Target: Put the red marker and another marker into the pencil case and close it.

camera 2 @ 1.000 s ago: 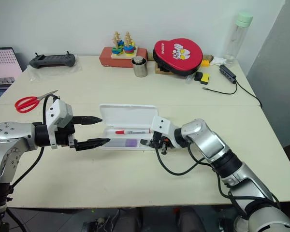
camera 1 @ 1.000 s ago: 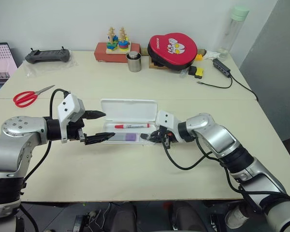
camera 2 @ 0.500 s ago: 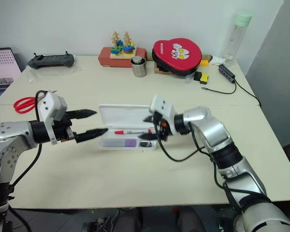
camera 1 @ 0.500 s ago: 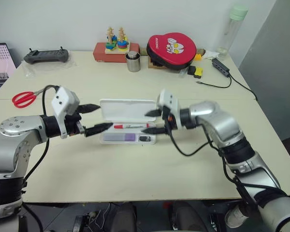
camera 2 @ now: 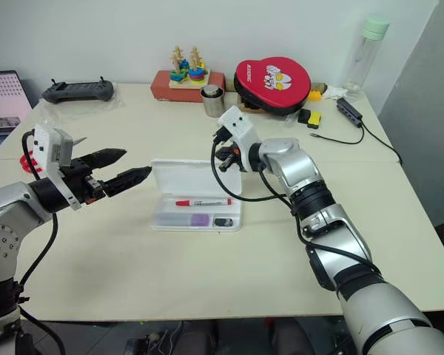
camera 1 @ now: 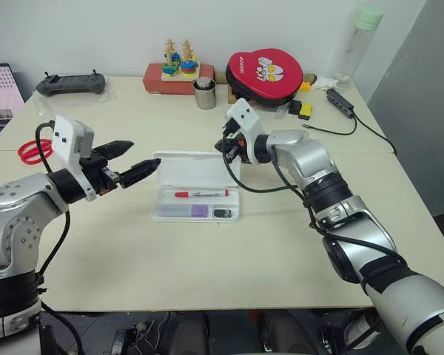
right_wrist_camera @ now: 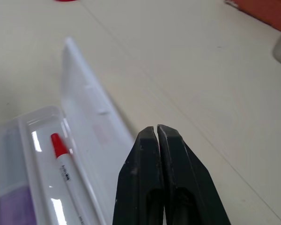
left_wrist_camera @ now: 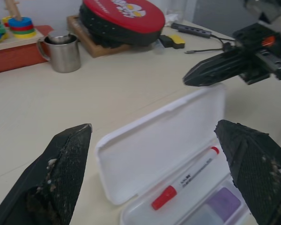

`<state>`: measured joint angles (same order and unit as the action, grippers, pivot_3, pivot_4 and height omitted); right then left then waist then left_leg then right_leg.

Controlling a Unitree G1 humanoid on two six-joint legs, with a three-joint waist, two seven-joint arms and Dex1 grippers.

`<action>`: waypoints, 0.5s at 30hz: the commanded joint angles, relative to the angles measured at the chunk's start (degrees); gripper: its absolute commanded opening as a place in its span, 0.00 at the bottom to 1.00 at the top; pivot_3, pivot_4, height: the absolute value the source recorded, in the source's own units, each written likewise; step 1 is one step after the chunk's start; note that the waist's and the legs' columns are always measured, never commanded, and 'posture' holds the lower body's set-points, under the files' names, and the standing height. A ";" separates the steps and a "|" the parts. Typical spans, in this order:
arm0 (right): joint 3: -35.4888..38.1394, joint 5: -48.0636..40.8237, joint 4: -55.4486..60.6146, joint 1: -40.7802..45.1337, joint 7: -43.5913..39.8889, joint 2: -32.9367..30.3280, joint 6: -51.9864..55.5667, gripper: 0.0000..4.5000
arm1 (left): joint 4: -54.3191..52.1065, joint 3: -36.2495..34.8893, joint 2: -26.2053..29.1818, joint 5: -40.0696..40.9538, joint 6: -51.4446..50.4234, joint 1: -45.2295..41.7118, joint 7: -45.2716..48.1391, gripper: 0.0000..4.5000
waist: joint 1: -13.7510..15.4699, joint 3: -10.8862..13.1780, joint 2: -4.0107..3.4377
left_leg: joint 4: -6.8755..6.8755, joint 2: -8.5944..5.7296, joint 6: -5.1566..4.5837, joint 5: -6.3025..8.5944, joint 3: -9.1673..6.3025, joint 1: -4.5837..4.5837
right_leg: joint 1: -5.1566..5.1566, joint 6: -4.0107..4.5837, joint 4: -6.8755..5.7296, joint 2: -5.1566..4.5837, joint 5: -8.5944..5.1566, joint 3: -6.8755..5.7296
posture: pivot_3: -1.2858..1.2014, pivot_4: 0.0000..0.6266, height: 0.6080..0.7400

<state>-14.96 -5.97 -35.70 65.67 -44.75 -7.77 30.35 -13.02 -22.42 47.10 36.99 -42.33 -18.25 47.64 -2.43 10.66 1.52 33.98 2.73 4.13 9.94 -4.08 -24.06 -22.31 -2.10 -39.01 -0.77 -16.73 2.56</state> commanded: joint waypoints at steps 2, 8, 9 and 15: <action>-5.56 0.65 10.37 -5.58 -7.93 -1.58 1.13 0.01 | -3.29 -3.97 2.99 4.10 0.51 3.23 5.27 1.00 | -0.13 0.00 0.00 | -0.02 0.00 0.00 0.00 0.00 0.03 | 0.01 0.02 0.01 0.00 -0.02 -0.01 | 0.52 0.24 1.00; -7.57 0.56 19.25 -10.73 -8.95 -2.59 2.97 0.01 | -2.85 -3.54 3.84 4.41 1.54 3.66 6.28 1.00 | 0.02 0.01 -0.01 | 0.06 0.01 0.01 0.00 -0.02 0.04 | 0.02 -0.01 -0.01 0.01 -0.02 -0.02 | 0.52 0.24 1.00; -6.39 -0.36 20.43 -10.33 -9.04 -2.55 3.13 0.01 | -2.68 -3.44 3.87 4.38 1.63 3.54 6.34 1.00 | 0.01 0.01 -0.01 | 0.07 0.01 0.01 -0.01 -0.02 0.06 | 0.03 -0.01 -0.02 0.02 -0.02 -0.01 | 0.52 0.24 1.00; 3.27 -4.09 18.26 -2.05 -2.39 -0.74 6.57 0.01 | -1.77 -2.46 3.87 3.69 2.37 2.90 6.55 1.00 | 0.00 0.01 -0.02 | 0.09 0.05 0.01 -0.02 -0.02 0.13 | 0.04 -0.03 -0.05 0.05 -0.01 0.00 | 0.52 0.24 1.00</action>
<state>-15.33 -10.18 -15.82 60.02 -51.14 -8.76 37.61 -14.09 -24.42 49.82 40.39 -41.47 -14.19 53.89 -2.43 10.67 1.50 34.07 2.78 4.14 9.92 -4.11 -23.93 -22.27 -2.13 -39.07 -0.71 -16.74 2.56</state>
